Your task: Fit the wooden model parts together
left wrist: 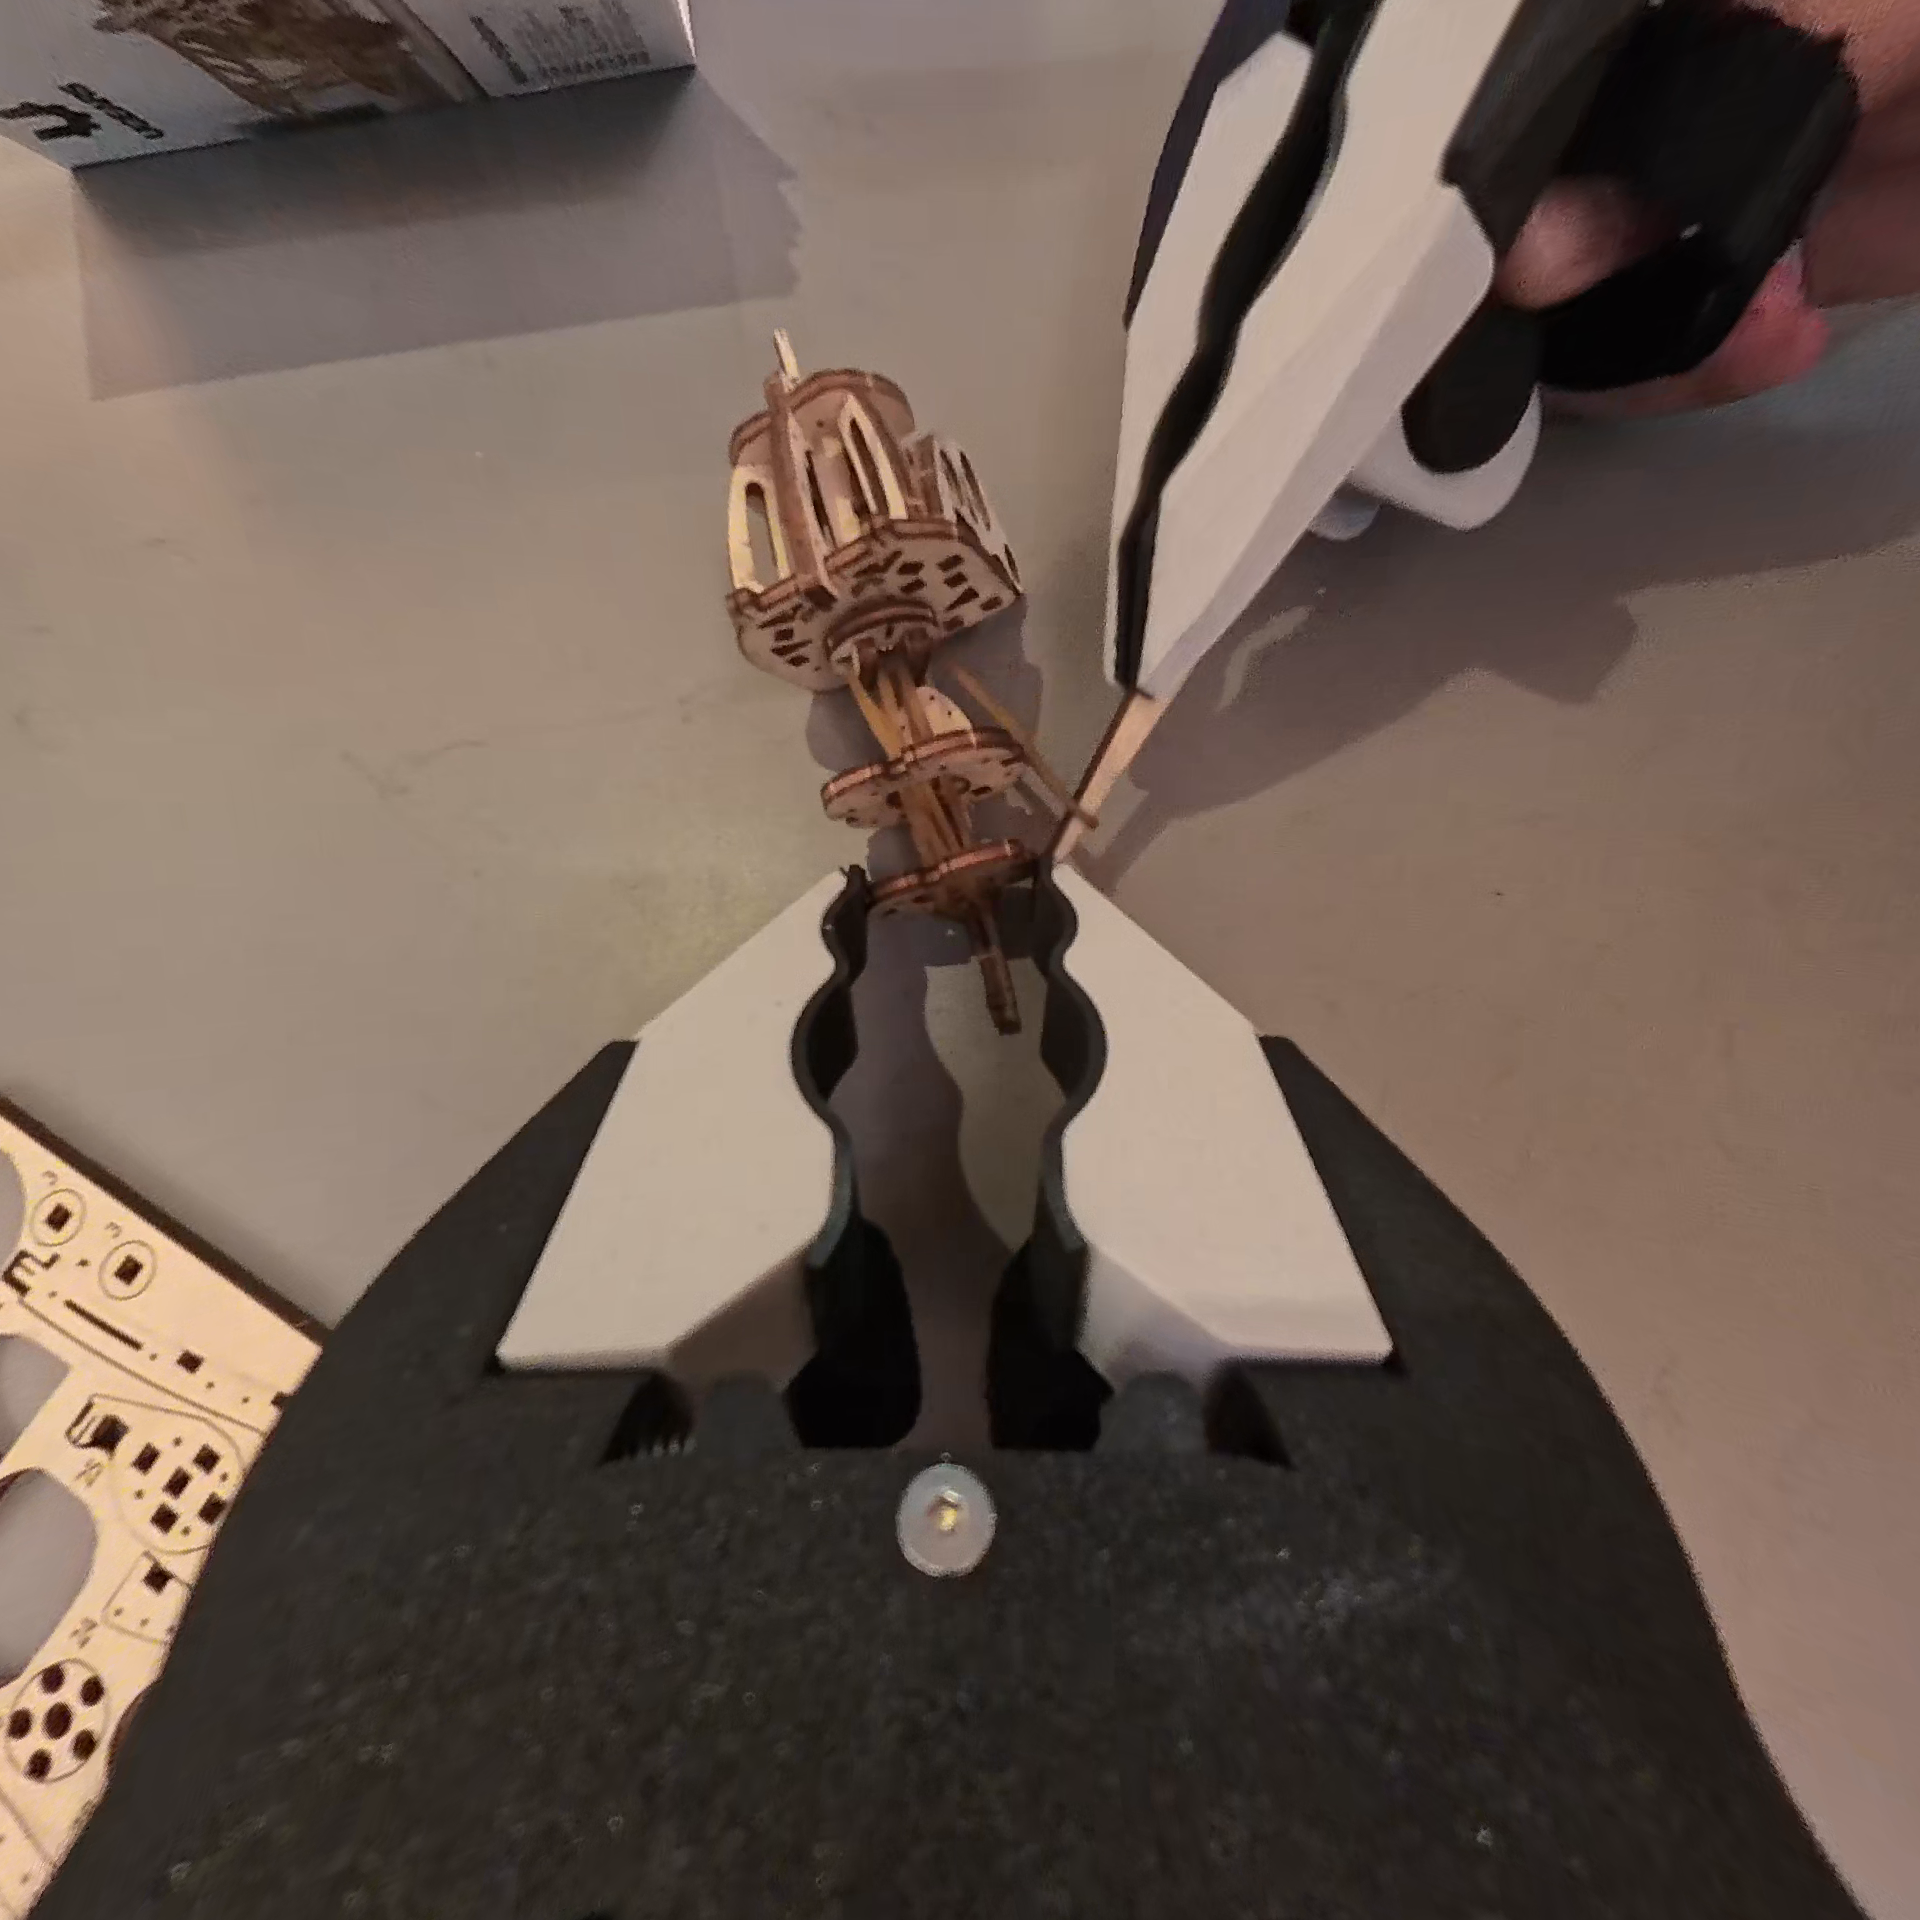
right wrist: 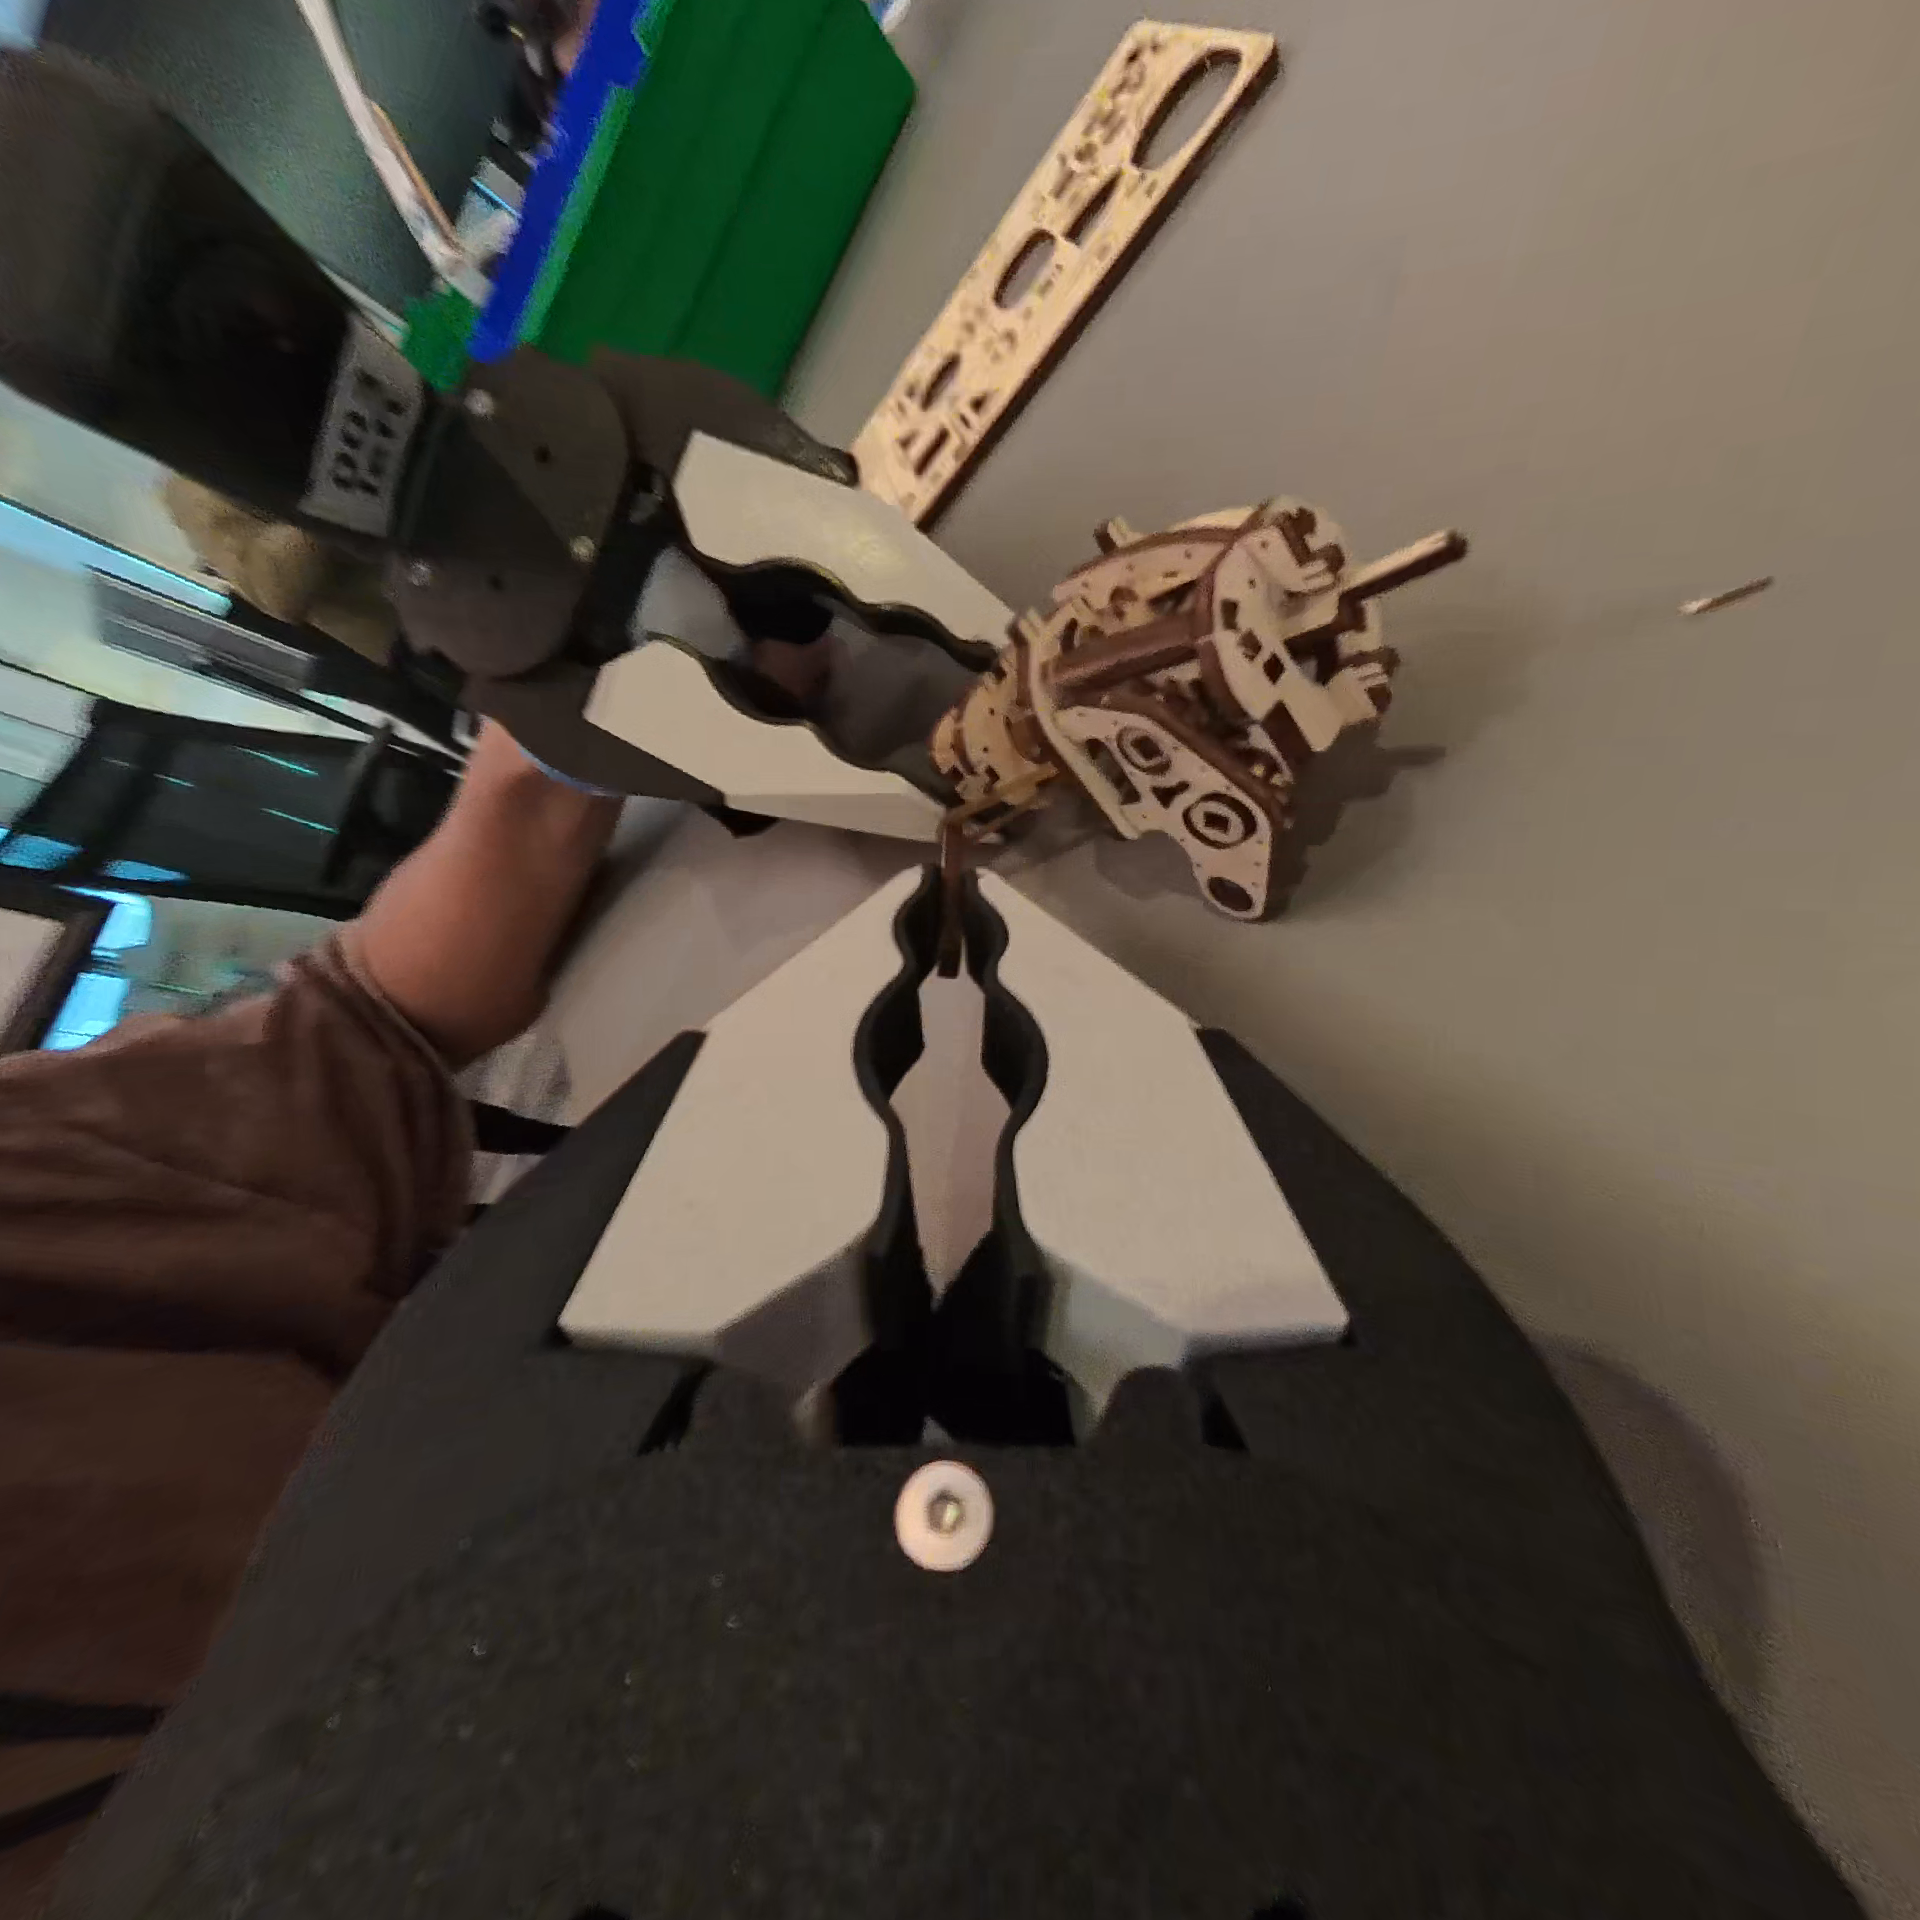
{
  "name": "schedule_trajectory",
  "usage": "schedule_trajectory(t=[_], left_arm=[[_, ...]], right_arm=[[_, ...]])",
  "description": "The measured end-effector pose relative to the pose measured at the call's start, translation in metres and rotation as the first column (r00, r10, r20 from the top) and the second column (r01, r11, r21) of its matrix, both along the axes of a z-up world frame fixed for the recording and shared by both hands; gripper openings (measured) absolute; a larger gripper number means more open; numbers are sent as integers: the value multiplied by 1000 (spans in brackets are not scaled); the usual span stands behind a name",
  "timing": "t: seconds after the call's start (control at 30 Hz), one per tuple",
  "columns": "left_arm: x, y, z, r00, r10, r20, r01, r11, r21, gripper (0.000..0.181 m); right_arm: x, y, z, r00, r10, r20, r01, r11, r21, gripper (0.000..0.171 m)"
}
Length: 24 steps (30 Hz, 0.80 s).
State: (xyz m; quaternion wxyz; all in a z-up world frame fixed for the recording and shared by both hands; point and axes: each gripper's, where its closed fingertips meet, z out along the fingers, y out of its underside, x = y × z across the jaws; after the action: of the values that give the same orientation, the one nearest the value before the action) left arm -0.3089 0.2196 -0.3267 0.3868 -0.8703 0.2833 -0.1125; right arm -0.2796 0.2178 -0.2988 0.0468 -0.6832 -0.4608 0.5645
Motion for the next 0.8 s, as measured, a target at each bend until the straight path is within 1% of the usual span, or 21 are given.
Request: schedule_trajectory(t=[0.1,0.17,0.2,0.23,0.27,0.37,0.43,0.53,0.63,0.7,0.73,0.8], left_arm=[[1,0,0,1000,-4,-12,4,1000,10,29],[1,-1,0,1000,-8,-20,8,1000,18,29],[1,-1,0,1000,-8,-22,8,1000,19,29],[1,-1,0,1000,-9,-21,9,1000,18,30],[1,-1,0,1000,-9,-21,9,1000,18,29],[2,-1,1,999,-11,-34,12,1000,29,29],[1,-1,1,999,-11,-41,13,999,36,29],[3,-2,1,999,-26,-43,28,999,38,29],[5,-3,1,998,-40,-43,41,998,37,29],[6,-4,1,998,-46,-42,47,998,36,29],[8,-6,1,997,-67,-38,69,997,34,22],[10,-8,1,995,-85,-49,87,995,40,21]], right_arm=[[0,0,14,998,-21,-52,10,980,-197,2],[-1,9,22,993,-86,-86,59,961,-271,2],[-1,16,25,987,-132,-96,101,954,-283,2],[-1,22,23,981,-173,-90,144,952,-269,2],[-1,26,20,975,-204,-82,182,958,-221,2],[-2,30,8,973,-227,-33,227,974,20,2],[-3,23,5,984,-179,1,177,971,159,2],[-6,17,7,994,-108,18,98,952,290,2],[-8,14,2,998,-24,66,0,937,349,2],[-9,15,2,996,19,89,-50,934,353,2],[-9,15,3,994,33,101,-66,936,346,2],[-10,14,2,990,52,128,-91,942,322,2]])
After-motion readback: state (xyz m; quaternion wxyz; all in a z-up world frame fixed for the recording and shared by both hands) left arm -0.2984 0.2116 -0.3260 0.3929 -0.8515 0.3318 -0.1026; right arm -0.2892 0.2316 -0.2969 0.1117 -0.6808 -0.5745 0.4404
